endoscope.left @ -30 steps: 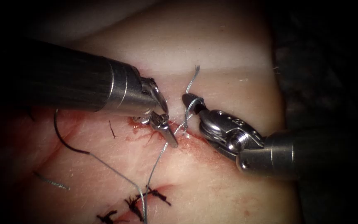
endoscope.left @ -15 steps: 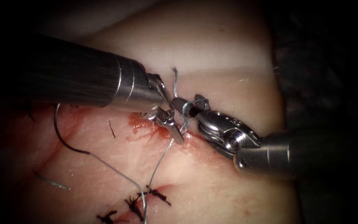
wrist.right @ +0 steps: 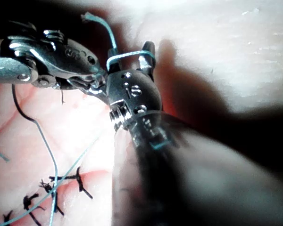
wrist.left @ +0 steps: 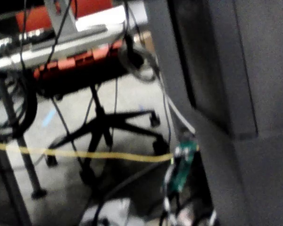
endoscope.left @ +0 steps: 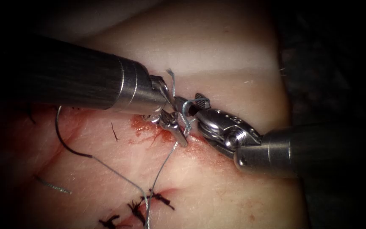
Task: Wound Closure
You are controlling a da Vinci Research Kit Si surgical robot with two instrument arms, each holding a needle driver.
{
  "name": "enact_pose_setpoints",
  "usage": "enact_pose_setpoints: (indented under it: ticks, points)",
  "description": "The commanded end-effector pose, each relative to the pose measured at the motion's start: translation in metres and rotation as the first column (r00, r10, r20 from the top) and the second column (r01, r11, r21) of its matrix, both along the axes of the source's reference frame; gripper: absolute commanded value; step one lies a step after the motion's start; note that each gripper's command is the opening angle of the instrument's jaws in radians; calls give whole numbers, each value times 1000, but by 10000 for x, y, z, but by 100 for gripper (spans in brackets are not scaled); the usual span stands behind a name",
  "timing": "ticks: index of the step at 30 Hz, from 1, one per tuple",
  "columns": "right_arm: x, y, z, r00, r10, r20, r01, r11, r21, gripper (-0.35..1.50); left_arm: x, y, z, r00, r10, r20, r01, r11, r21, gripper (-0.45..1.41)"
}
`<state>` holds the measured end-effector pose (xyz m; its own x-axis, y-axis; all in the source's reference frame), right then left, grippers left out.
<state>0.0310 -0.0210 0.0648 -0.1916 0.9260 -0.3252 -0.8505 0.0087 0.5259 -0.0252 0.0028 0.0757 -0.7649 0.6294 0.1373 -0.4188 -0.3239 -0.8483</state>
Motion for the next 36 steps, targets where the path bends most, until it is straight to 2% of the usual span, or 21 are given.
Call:
enact_pose_setpoints:
  ticks: [1,5,10,11,12,14,15,17,25,26,27,29,31,34,35,36]
  points:
    - [10,-3,2,1000,-2,-4,2,1000,1,59,-4,-2,5,1000,0,-2,0,1000,3,-45]
    - [13,-3,1,999,-26,-26,27,999,22,61,-2,-3,5,1000,3,-6,-3,1000,9,-45]
    - [14,-7,-2,996,-67,-53,69,997,33,49,2,-5,5,1000,-2,-23,3,1000,20,-45]
    - [13,-8,-2,996,-73,-55,75,997,33,42,3,-5,4,1000,-4,-23,5,1000,28,-45]
    - [13,-9,-3,995,-77,-65,79,996,32,14,4,-6,3,999,-19,-31,21,999,46,-45]
    - [10,-10,-4,992,-97,-75,98,995,14,-23,1,-11,0,999,-43,-32,45,996,79,-45]
    - [9,-11,-4,992,-98,-75,99,995,14,-23,-1,-13,-2,999,-48,-21,50,995,88,-45]
    - [7,-12,-5,991,-107,-76,108,994,12,-35,-5,-17,-4,998,-55,-12,56,993,106,-45]
    - [7,-14,-6,984,-148,-97,148,989,-6,-35,-11,-25,-11,998,-63,7,61,987,147,-45]
    - [8,-14,-7,984,-152,-94,152,988,-10,-20,-11,-25,-10,998,-62,7,60,987,147,-45]
    - [9,-14,-7,984,-152,-94,152,988,-9,-13,-10,-24,-10,998,-60,8,58,987,147,-45]
    - [9,-14,-7,984,-151,-94,151,988,-9,-11,-10,-24,-10,998,-59,8,57,988,147,-45]
    - [11,-13,-6,984,-155,-91,154,988,-13,10,-9,-24,-9,998,-60,5,58,987,150,-45]
    - [13,-13,-6,982,-164,-92,164,986,-14,-5,-7,-23,-8,998,-57,6,56,987,150,-45]
    - [14,-13,-6,982,-169,-90,168,986,-17,9,-7,-22,-8,998,-57,6,55,987,150,-45]
    - [14,-13,-5,982,-169,-90,168,986,-18,10,-7,-22,-8,998,-56,6,55,987,150,-45]
